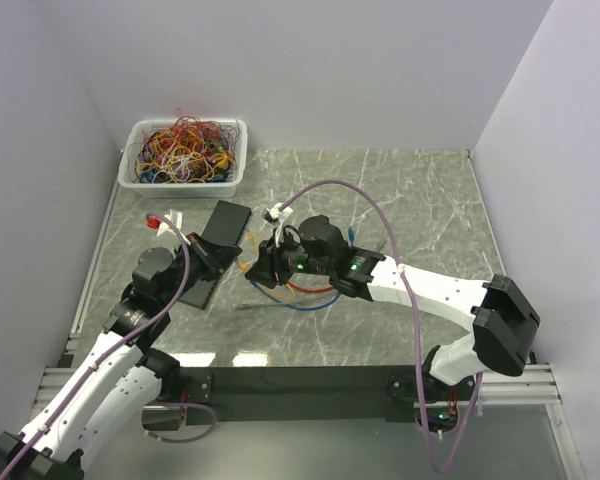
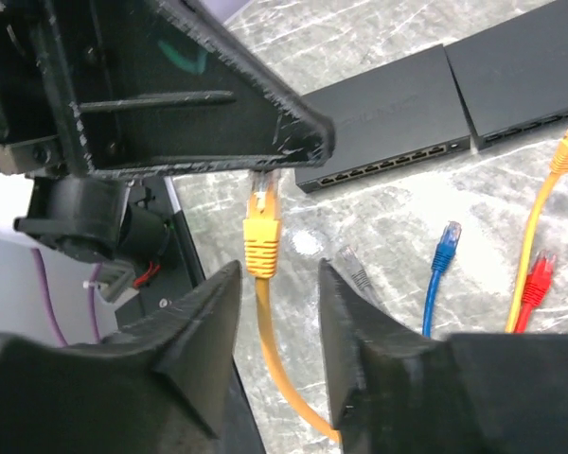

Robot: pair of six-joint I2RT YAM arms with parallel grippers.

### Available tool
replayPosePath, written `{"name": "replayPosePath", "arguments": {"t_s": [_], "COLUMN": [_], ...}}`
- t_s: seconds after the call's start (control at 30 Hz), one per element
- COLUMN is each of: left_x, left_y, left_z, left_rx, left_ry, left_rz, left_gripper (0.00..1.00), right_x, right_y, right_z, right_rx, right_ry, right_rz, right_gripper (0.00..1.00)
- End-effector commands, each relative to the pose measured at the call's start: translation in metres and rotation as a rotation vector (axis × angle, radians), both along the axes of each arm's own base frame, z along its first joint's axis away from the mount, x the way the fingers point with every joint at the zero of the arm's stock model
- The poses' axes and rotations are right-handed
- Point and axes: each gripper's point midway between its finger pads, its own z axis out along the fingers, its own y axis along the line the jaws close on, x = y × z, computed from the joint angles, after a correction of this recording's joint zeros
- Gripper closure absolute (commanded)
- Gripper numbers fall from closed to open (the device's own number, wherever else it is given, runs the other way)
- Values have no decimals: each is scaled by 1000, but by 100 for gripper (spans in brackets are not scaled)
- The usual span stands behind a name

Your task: Insert the plug into the switch port

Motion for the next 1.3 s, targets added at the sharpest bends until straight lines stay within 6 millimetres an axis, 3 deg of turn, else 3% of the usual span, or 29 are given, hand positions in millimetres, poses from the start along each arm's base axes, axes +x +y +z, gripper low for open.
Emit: {"name": "replayPosePath", "arguments": {"t_s": [0.0, 0.23, 0.5, 1.07, 1.27], "left_x": [-3, -3, -2, -1, -2], "left_y": [-1, 0, 0, 0, 1], "left_z": [16, 16, 15, 12, 8], "left_rx": [-13, -16, -8, -11, -4], "left_ry": [-40, -40, -36, -32, -21], "left_rz": [-7, -4, 0, 2, 8], "left_gripper": [100, 99, 100, 99, 100], "right_x": [9, 8, 7, 8, 5], "right_y": [8, 8, 10, 19, 19], "right_z": [30, 35, 40, 27, 21], "right_rx": [67, 73, 96, 87, 82], "right_ry": [-62, -71, -71, -40, -32], "right_rz": [-21, -15, -8, 10, 19], "right_gripper": [52, 49, 59, 67, 85]}}
